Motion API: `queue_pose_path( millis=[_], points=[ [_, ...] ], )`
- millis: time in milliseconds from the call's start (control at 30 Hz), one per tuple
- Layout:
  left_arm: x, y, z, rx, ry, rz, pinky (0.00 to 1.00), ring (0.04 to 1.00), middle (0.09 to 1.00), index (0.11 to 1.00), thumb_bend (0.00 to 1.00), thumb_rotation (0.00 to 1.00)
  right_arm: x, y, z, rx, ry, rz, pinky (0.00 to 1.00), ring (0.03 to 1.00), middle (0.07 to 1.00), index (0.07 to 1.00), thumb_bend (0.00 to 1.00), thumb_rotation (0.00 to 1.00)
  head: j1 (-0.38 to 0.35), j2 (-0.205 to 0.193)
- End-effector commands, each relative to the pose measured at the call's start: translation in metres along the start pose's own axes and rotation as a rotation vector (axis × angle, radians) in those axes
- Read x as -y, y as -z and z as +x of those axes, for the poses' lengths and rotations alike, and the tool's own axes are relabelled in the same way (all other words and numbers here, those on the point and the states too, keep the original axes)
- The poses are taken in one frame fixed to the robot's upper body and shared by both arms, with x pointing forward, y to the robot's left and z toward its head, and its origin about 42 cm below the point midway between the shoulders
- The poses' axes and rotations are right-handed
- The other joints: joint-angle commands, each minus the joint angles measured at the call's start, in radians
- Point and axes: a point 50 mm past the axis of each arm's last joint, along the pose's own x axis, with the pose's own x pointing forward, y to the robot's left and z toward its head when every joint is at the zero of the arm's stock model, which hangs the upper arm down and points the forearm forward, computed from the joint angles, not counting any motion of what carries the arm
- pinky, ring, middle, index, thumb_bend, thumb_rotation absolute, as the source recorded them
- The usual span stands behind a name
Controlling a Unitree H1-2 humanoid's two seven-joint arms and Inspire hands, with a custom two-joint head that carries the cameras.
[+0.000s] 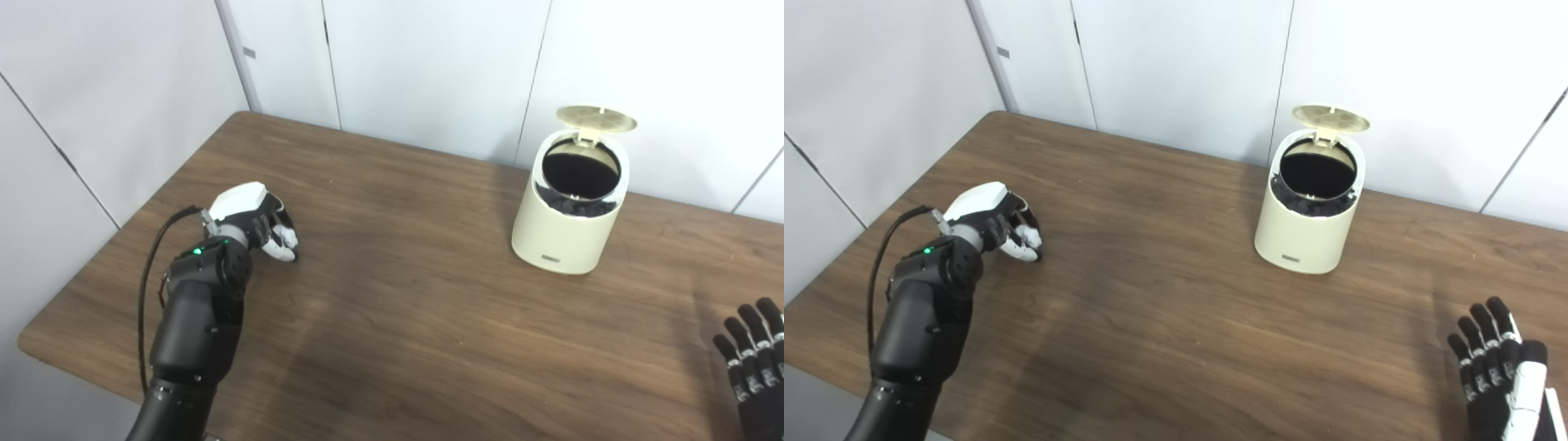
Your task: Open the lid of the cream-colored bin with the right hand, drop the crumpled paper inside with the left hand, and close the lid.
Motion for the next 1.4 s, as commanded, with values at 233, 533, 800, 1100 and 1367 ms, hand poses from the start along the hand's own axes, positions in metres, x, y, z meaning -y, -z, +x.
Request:
queue_pose_path(
  millis=[233, 533, 800, 1100, 1367],
  points=[
    [-0.014, 0.001, -0.002, 0.015, -0.096, -0.011, 0.42, 0.463, 0.538, 0.458, 0.50, 0.00, -0.002, -0.018, 0.006, 0.091, -0.022, -0.004, 0.95, 0.950, 0.944, 0.923, 0.49, 0.87, 0.003, 0.000],
    [-0.013, -0.001, -0.001, 0.024, -0.111, -0.008, 0.40, 0.436, 0.528, 0.465, 0.50, 0.00, -0.001, -0.015, 0.007, 0.092, -0.028, -0.002, 0.95, 0.950, 0.946, 0.931, 0.50, 0.91, -0.007, 0.001],
    [-0.021, -0.012, -0.012, 0.086, -0.151, -0.045, 0.37, 0.400, 0.492, 0.481, 0.50, 0.00, -0.002, -0.014, 0.007, 0.093, -0.023, -0.005, 0.95, 0.953, 0.942, 0.927, 0.49, 0.94, -0.029, -0.002],
    [-0.041, -0.049, -0.036, 0.236, -0.208, -0.115, 0.45, 0.455, 0.521, 0.457, 0.50, 0.00, -0.001, -0.007, 0.007, 0.093, -0.023, 0.002, 0.96, 0.957, 0.941, 0.925, 0.45, 0.95, -0.089, -0.009],
    [-0.052, -0.094, -0.057, 0.374, -0.245, -0.141, 0.41, 0.413, 0.497, 0.482, 0.50, 0.00, -0.003, -0.004, 0.007, 0.097, -0.017, 0.009, 0.94, 0.937, 0.925, 0.916, 0.46, 0.90, -0.126, -0.012]
  ],
)
